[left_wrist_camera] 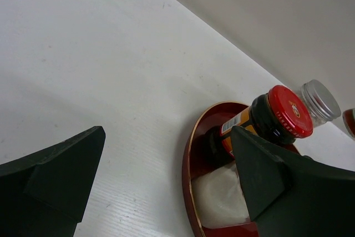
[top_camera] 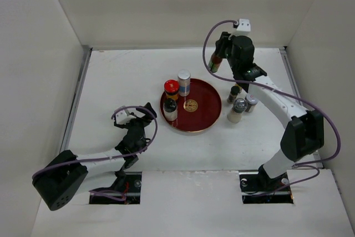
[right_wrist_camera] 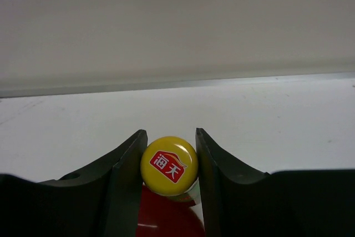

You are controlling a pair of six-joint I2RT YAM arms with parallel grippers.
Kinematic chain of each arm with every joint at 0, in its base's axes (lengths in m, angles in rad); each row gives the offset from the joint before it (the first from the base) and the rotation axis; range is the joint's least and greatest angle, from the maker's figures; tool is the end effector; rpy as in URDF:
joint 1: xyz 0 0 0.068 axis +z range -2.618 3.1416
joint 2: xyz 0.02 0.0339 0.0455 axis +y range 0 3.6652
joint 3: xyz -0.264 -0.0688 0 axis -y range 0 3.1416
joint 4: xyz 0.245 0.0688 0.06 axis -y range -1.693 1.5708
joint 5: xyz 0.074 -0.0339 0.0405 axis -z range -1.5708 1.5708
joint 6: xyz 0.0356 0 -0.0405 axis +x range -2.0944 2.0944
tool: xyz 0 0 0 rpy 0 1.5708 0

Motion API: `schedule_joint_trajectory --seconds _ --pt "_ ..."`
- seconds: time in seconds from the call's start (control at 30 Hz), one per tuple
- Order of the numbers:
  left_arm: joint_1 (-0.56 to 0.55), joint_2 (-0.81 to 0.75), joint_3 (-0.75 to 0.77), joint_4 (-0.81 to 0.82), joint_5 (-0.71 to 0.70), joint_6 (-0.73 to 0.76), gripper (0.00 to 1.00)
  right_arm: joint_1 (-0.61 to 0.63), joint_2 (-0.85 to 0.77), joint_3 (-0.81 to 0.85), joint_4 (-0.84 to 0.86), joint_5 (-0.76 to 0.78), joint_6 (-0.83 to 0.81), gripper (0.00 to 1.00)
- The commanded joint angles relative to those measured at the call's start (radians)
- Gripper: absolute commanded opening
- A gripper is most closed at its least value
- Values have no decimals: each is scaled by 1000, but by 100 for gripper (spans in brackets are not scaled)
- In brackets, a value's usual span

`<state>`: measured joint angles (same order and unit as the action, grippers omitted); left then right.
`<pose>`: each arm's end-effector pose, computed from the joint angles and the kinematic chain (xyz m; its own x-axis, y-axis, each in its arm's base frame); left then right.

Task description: Organize the condiment bottles

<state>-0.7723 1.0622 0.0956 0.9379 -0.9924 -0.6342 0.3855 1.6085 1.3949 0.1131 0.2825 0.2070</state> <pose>0.1450 -0.0997 0.1739 0.1127 -0.5620 -0.8195 -0.1879 0.7978 -0.5729 0.3649 0.1374 0.3732 -0.1124 0.1674 -0.9795 -0.0828 0.9807 0.1771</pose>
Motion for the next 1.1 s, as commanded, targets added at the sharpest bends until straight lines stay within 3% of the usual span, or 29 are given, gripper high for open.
schedule_joint_trajectory --seconds 0.0,0.6,0.77,0.9,1.07 --pt "9 19 -16 90 -2 -18 100 54 -10 -14 157 -6 28 26" --pt "12 51 -11 113 18 -19 100 186 131 -89 287 47 20 29" --pt "14 56 -11 116 26 -19 100 201 134 -123 301 60 20 43" --pt "17 64 -10 116 26 -18 100 203 111 -135 295 60 23 63" --pt "17 64 -8 116 28 -18 100 203 -50 -233 289 75 38 80"
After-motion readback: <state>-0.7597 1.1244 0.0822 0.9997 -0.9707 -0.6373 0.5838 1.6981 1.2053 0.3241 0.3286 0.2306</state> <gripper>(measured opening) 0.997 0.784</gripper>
